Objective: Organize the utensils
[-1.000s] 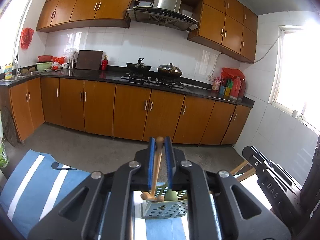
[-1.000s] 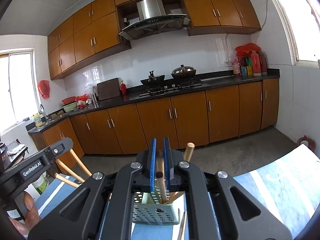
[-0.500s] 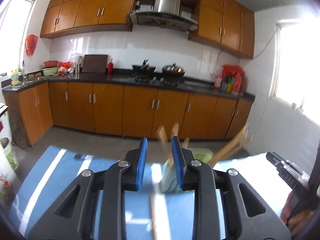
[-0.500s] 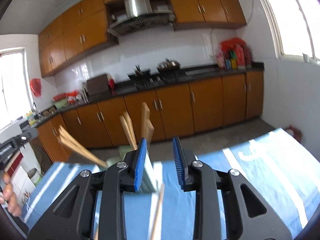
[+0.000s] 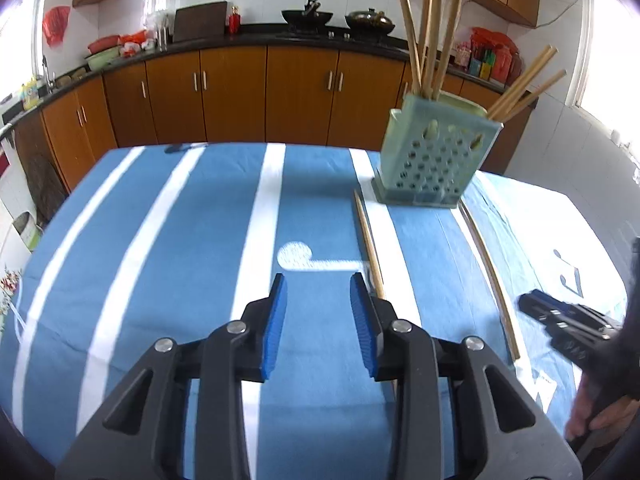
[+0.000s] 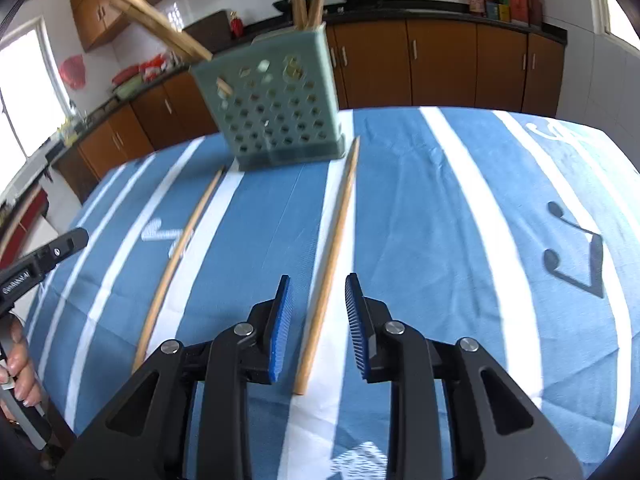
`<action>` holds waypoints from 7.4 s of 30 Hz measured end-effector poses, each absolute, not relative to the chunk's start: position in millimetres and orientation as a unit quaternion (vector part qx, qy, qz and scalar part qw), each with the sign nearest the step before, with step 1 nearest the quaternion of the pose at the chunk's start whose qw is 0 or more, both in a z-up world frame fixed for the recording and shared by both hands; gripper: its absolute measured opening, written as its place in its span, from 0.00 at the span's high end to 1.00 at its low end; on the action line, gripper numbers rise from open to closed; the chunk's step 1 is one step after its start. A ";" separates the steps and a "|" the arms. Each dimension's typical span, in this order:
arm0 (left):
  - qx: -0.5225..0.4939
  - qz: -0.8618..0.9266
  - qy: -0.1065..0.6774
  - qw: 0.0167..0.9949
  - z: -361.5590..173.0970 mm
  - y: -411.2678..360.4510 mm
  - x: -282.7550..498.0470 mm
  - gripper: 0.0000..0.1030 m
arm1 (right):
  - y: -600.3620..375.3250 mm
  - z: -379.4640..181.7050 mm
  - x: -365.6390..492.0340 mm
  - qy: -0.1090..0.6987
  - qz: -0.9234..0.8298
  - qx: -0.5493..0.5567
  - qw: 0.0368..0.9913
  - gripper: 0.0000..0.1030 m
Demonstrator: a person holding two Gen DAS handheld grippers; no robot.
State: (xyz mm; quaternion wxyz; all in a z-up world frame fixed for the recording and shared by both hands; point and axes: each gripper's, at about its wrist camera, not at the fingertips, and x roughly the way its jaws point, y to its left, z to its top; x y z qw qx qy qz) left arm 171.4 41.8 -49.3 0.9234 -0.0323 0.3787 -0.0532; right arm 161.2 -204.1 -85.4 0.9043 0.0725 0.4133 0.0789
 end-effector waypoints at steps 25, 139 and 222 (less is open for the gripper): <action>0.027 -0.071 0.436 0.897 -105.1 -28.2 191.4 0.88 | -281.1 -102.4 158.1 0.418 -0.067 0.116 0.899 0.92; -0.018 -0.130 0.174 0.976 143.6 -7.2 182.3 0.93 | -261.9 144.1 147.4 0.107 0.074 0.102 0.986 0.93; -0.014 -0.016 0.150 0.988 76.5 40.0 67.2 0.04 | -239.8 70.3 54.8 0.128 -0.021 0.038 0.991 0.02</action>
